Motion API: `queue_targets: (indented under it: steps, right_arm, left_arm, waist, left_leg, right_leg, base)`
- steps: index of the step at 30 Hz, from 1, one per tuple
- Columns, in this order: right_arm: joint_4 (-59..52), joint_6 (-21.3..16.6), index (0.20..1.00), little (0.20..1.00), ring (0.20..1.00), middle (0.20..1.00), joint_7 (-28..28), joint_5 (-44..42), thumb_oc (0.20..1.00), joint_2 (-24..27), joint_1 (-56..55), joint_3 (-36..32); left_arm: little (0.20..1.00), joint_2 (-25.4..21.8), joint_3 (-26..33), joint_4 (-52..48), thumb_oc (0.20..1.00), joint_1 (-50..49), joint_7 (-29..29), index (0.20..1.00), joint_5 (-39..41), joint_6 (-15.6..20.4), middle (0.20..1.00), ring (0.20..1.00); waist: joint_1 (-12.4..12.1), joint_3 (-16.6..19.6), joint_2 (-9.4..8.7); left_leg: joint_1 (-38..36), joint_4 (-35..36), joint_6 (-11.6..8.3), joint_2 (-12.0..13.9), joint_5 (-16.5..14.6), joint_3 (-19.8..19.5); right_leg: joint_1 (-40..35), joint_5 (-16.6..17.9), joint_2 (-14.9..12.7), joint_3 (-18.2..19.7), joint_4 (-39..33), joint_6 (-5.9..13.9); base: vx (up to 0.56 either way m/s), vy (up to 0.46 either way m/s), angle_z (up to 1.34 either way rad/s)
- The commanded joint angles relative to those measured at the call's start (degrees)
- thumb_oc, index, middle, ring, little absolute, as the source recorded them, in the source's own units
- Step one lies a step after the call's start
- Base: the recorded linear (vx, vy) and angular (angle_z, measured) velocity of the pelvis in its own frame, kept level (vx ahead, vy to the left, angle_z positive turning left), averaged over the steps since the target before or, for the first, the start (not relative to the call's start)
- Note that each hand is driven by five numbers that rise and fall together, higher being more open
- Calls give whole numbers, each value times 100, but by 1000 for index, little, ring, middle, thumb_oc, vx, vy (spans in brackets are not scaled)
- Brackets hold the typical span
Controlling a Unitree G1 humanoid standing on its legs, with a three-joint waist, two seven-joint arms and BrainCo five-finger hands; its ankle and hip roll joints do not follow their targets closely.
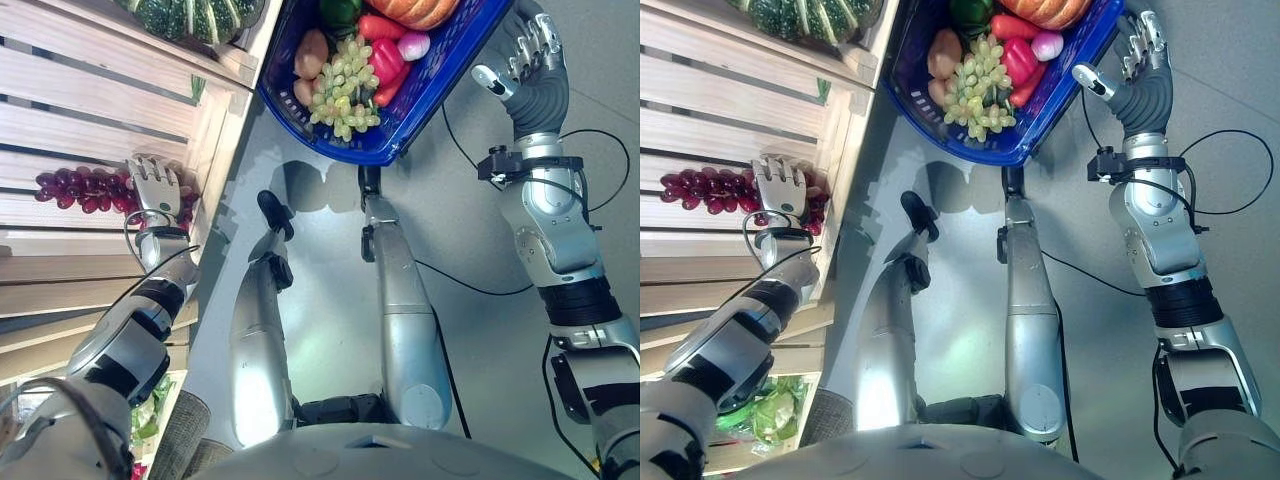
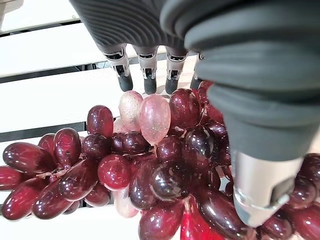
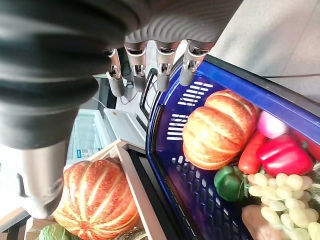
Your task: Pick up fruits and vegetables into the basket
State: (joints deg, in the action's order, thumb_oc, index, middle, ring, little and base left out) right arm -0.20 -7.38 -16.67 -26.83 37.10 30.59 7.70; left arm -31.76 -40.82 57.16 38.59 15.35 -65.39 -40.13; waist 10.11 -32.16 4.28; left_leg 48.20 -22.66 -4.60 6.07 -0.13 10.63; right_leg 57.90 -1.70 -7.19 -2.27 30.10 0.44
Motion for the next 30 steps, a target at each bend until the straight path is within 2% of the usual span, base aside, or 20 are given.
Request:
queue_targets:
  steps: [1, 3, 4, 5, 6, 7, 12, 23, 27, 28, 29, 30]
  right_arm:
    - [-412, -328, 1000, 1000, 1000, 1000, -90, 108, 1000, 150, -73, 25]
    - [-429, -325, 1000, 1000, 1000, 1000, -134, 118, 1000, 161, -45, 45]
    - [-442, -324, 1000, 1000, 1000, 1000, -157, 116, 1000, 176, -12, 45]
    - [-442, -327, 1000, 1000, 1000, 1000, -161, 115, 1000, 179, -8, 44]
    - [-450, -341, 1000, 1000, 1000, 1000, -179, 119, 1000, 194, 7, 38]
    - [-460, -345, 1000, 1000, 1000, 1000, -197, 117, 1000, 199, 21, 41]
    - [-509, -396, 1000, 1000, 1000, 1000, -220, 153, 1000, 202, 8, 18]
    - [-651, -437, 1000, 1000, 1000, 1000, -239, 137, 1000, 276, -94, -100]
    - [-763, -459, 1000, 1000, 1000, 1000, -207, 111, 1000, 261, -205, -154]
    - [-793, -444, 1000, 1000, 1000, 1000, -195, 130, 1000, 252, -169, -174]
    - [-807, -423, 1000, 1000, 1000, 1000, -166, 132, 1000, 234, -243, -175]
    - [-841, -405, 1000, 1000, 1000, 1000, -145, 125, 1000, 244, -213, -204]
  left_arm:
    - [1000, -235, 224, 779, 1000, -223, -563, 1000, 230, 114, 1000, 1000]
    - [1000, -249, 225, 751, 1000, -237, -520, 1000, 223, 103, 1000, 1000]
    - [451, -260, 228, 726, 451, -229, -529, 451, 158, 87, 451, 451]
    - [404, -262, 228, 712, 404, -226, -542, 404, 140, 80, 404, 404]
    - [241, -289, 230, 677, 241, -214, -534, 241, 120, 81, 241, 241]
    - [200, -298, 231, 665, 200, -194, -600, 200, 64, 69, 200, 200]
    - [200, -325, 247, 608, 200, -201, -258, 200, 65, 136, 200, 200]
    - [200, -452, 284, 375, 200, -294, -110, 200, 249, 99, 200, 200]
    - [200, -533, 415, 157, 200, -336, 377, 200, 1168, 75, 200, 200]
    - [200, -569, 477, 106, 200, -277, 551, 200, 1361, 109, 200, 200]
    - [200, -586, 515, 50, 200, -313, 729, 200, 1515, 169, 200, 200]
    - [200, -620, 582, 4, 200, -268, 872, 200, 1619, 226, 200, 200]
  waist:
    - [141, 237, 124]
    - [125, 237, 130]
    - [113, 237, 134]
    - [111, 237, 134]
    - [104, 237, 138]
    - [100, 237, 134]
    - [93, 237, 142]
    - [80, 237, 182]
    - [67, 237, 156]
    - [61, 237, 149]
    - [58, 237, 143]
    - [54, 237, 136]
  left_leg:
    - [406, -315, 41, -234, 21, 16]
    - [440, -322, 43, -236, 26, 5]
    - [469, -323, 44, -238, 34, -5]
    - [474, -322, 44, -239, 35, -7]
    - [486, -308, 44, -239, 43, -6]
    - [498, -296, 41, -235, 53, -8]
    - [567, -306, 27, -240, 62, -24]
    - [484, -227, 28, -244, 77, -12]
    - [276, -122, 33, -243, 100, -14]
    - [374, -59, 80, -238, 272, 45]
    - [190, -97, 34, -241, 104, -11]
    - [284, -44, 88, -237, 270, 45]
  right_leg:
    - [-34, -111, 278, -73, 141, 195]
    - [-9, -106, 281, -77, 147, 194]
    - [14, -103, 282, -81, 153, 195]
    - [16, -101, 281, -83, 150, 196]
    - [21, -97, 282, -90, 134, 198]
    - [31, -89, 283, -93, 128, 201]
    - [96, -71, 284, -90, 131, 206]
    - [30, -55, 260, -91, 57, 210]
    - [-186, -38, 247, -105, -49, 218]
    - [-93, 140, 234, -134, -133, 177]
    - [-280, -34, 239, -118, -83, 221]
    - [-184, 135, 230, -149, -147, 175]
  base:
    - [0, 0, 0]
    - [-16, -1, 1]
    - [0, 0, 0]
    - [-37, -2, 0]
    - [-32, -3, 0]
    - [-39, 0, 0]
    - [0, 0, 0]
    - [0, 0, 0]
    - [-14, 0, 0]
    - [0, 0, 0]
    - [-58, -1, 2]
    - [0, 0, 0]
